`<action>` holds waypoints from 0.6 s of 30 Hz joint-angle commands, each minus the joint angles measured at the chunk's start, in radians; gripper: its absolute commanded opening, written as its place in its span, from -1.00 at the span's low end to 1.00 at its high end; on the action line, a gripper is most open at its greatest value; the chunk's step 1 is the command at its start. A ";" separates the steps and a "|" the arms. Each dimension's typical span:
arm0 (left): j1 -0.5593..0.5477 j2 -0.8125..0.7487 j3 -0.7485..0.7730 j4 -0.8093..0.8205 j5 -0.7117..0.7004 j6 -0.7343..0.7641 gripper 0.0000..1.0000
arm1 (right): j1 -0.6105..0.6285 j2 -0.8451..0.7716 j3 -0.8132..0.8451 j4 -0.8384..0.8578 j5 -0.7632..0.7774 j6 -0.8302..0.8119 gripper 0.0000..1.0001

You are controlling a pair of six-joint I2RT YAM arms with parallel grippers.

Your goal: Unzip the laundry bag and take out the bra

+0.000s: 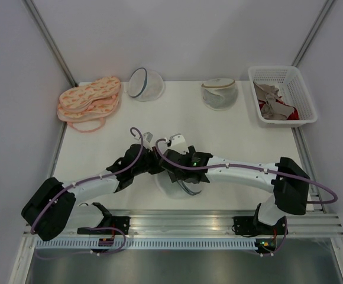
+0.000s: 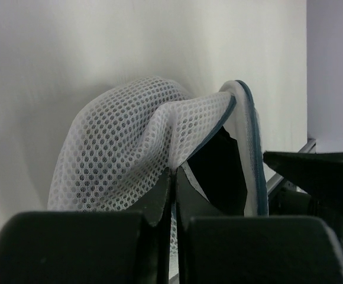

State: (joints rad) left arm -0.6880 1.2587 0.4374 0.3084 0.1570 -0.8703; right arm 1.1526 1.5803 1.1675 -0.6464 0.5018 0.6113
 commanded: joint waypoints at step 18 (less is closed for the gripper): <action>-0.005 -0.170 -0.061 -0.075 -0.042 -0.001 -0.95 | -0.019 -0.320 -0.080 -0.444 0.381 0.281 0.82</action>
State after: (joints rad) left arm -0.6880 1.0702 0.3939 0.2272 0.1215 -0.8738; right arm 1.1221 1.3502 1.1240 -1.2289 0.9741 1.0695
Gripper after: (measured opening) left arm 0.027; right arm 0.917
